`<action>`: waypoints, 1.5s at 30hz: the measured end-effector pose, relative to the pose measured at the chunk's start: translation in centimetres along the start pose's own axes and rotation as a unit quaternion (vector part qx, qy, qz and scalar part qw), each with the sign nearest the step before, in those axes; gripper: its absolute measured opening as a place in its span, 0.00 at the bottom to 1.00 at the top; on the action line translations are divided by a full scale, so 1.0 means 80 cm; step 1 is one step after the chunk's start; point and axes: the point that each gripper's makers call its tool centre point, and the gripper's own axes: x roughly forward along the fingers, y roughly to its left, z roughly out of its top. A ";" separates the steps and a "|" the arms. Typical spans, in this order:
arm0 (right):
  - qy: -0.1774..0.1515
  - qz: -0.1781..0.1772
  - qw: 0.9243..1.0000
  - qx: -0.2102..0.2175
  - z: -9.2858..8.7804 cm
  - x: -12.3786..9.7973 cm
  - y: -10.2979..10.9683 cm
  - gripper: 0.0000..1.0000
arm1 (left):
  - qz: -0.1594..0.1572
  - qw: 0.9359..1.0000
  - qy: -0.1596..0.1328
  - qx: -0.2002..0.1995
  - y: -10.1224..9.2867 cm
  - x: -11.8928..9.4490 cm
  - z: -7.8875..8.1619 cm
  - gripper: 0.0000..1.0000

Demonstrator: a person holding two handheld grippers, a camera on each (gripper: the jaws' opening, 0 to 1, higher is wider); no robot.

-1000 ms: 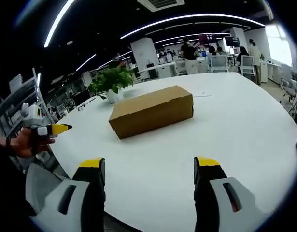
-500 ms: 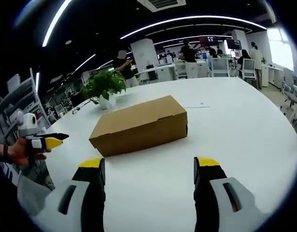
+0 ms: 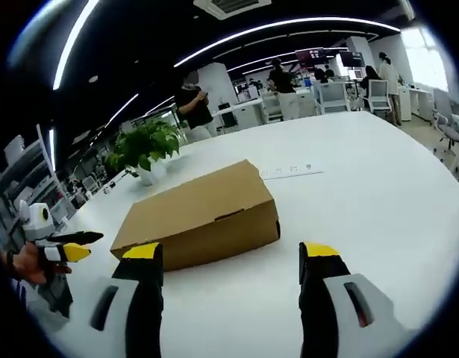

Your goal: Operate the shoe box by opening the lid, removing the specified soft item, and placing it in the target area until the item is outside and the box remains undamaged.

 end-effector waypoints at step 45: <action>0.018 -0.017 0.999 0.036 0.011 0.096 -0.022 0.43 | 0.023 0.997 0.062 0.031 0.019 0.051 -0.015 0.51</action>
